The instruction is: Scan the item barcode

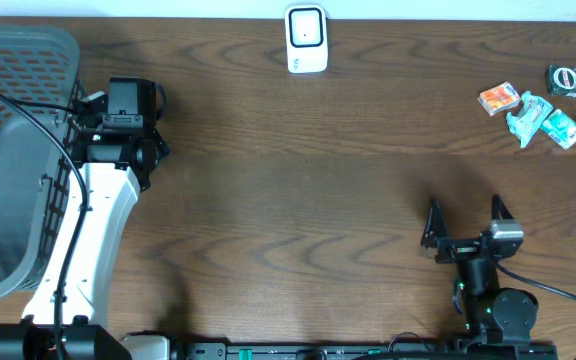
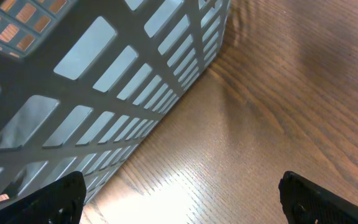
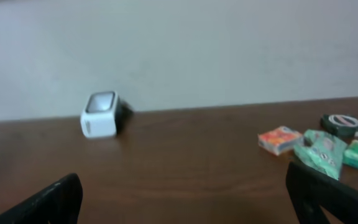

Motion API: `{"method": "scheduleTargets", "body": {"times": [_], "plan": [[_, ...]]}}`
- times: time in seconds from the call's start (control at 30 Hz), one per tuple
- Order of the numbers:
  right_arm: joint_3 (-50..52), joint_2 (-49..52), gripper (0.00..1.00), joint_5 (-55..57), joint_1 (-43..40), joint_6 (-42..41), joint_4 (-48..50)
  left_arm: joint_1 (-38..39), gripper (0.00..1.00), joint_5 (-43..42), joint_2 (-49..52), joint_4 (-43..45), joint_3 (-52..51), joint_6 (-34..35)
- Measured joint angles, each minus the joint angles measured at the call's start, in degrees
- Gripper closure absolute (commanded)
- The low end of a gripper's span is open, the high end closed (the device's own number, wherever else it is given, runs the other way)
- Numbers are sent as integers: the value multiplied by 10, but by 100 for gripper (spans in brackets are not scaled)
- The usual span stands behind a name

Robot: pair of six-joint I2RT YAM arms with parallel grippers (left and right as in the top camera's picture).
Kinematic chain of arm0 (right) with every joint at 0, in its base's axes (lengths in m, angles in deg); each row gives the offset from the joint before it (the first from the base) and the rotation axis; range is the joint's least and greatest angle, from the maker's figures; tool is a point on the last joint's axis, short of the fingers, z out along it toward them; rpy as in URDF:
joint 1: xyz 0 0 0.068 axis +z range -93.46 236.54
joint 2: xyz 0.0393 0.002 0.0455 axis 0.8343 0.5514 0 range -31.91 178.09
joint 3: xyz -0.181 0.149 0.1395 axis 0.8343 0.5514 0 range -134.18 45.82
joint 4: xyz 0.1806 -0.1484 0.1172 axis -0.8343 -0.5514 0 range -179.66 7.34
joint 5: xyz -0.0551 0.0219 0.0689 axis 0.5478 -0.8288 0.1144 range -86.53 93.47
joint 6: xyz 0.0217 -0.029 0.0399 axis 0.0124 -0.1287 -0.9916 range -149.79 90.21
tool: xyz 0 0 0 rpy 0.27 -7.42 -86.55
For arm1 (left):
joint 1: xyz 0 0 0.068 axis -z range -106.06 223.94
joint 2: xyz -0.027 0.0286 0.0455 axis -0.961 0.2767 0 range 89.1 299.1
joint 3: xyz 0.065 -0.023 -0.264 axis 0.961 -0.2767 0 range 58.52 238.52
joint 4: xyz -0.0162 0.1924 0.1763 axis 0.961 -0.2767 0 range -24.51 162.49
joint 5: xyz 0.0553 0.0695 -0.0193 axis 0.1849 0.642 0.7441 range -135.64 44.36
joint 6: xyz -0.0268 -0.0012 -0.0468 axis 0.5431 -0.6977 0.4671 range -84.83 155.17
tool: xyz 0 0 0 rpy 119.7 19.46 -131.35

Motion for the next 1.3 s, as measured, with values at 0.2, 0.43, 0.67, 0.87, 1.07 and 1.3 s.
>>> {"method": "scheduleTargets", "body": {"times": [0.2,0.43,0.67,0.87,1.07,1.3], "plan": [[1,0,1,2,0,30,-54,0,2,0,0,0,0,0],[1,0,1,6,0,38,-54,0,2,0,0,0,0,0],[1,0,1,7,0,38,-54,0,2,0,0,0,0,0],[1,0,1,7,0,38,-54,0,2,0,0,0,0,0],[1,0,1,7,0,38,-54,0,2,0,0,0,0,0],[1,0,1,7,0,38,-54,0,2,0,0,0,0,0]]}}
